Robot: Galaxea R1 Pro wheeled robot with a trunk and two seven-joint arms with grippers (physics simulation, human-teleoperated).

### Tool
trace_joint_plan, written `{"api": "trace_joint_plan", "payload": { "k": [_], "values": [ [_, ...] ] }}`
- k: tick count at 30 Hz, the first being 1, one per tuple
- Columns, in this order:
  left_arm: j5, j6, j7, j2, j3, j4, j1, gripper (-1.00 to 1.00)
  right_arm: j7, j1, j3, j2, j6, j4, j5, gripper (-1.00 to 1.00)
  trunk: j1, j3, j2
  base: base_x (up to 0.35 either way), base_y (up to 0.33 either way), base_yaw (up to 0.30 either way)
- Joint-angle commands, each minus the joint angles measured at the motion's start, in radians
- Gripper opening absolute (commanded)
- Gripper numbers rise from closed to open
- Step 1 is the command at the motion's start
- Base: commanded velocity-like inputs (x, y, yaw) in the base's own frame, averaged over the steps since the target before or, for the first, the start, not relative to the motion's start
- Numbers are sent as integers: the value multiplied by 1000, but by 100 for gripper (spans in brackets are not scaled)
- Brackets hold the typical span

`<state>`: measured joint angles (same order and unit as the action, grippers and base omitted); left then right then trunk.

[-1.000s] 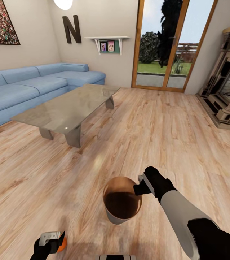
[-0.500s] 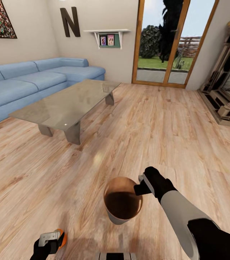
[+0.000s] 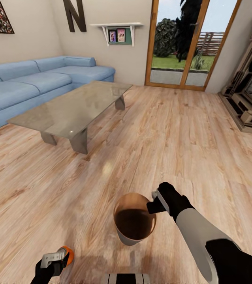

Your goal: Put the three can of soda from the living room inside the tash can in the kitchen.

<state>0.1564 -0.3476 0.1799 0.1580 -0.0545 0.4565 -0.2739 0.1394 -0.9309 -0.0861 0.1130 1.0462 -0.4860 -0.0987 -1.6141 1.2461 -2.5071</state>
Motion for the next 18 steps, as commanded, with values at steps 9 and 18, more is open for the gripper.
{"api": "trace_joint_plan", "payload": {
  "k": [9,18],
  "values": [
    [0,0,0,0,-1,2,0,100,3,0,0,1,1,0,25,-100,-3,27,-2,0,0,0],
    [0,2,3,1,1,4,0,100,3,0,0,1,1,0,24,-100,-3,27,-2,89,9,0]
  ]
}}
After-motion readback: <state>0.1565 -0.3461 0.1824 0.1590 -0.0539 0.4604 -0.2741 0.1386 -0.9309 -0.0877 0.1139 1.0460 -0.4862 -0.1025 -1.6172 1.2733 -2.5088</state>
